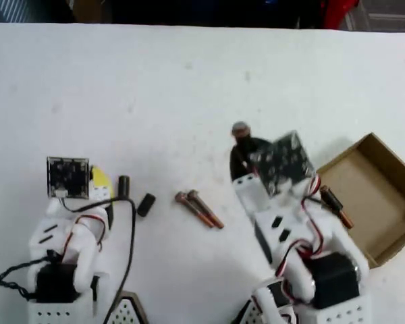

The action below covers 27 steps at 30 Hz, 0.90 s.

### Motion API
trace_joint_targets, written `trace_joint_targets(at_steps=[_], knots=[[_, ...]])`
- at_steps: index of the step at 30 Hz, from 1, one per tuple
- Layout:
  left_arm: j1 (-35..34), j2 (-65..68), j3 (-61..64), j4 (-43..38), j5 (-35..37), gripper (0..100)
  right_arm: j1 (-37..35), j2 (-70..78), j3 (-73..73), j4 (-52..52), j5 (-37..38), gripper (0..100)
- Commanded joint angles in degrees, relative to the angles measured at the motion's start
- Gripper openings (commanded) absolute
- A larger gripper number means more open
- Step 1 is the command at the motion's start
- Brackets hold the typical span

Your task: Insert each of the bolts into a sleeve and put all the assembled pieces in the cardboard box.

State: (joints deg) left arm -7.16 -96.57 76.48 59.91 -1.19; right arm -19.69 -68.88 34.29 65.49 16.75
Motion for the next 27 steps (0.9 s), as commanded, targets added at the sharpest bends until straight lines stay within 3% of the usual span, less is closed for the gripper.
trace_joint_targets(at_steps=[1, 9, 17, 22, 27], knots=[[-0.1, -8.1, 0.7, 2.7, -0.9, 2, 2.8, 6.7, -12.1, 1.6, 1.0, 1.6], [-0.1, -8.0, 0.8, 5.4, -1.0, 2, 10.5, 24.7, -28.5, 8.1, 1.1, 1.7], [-0.3, -8.0, 0.8, 13.9, -1.1, 2, 22.8, 42.2, -30.9, 7.1, 1.3, 1.7], [-0.6, -8.0, 4.5, 15.3, -1.1, 2, 32.2, 50.7, -30.9, 3.4, 11.3, 1.7], [-0.6, -8.0, 10.9, 10.4, -1.1, 2, 40.0, 59.1, -30.9, -0.5, 15.0, 1.7]])
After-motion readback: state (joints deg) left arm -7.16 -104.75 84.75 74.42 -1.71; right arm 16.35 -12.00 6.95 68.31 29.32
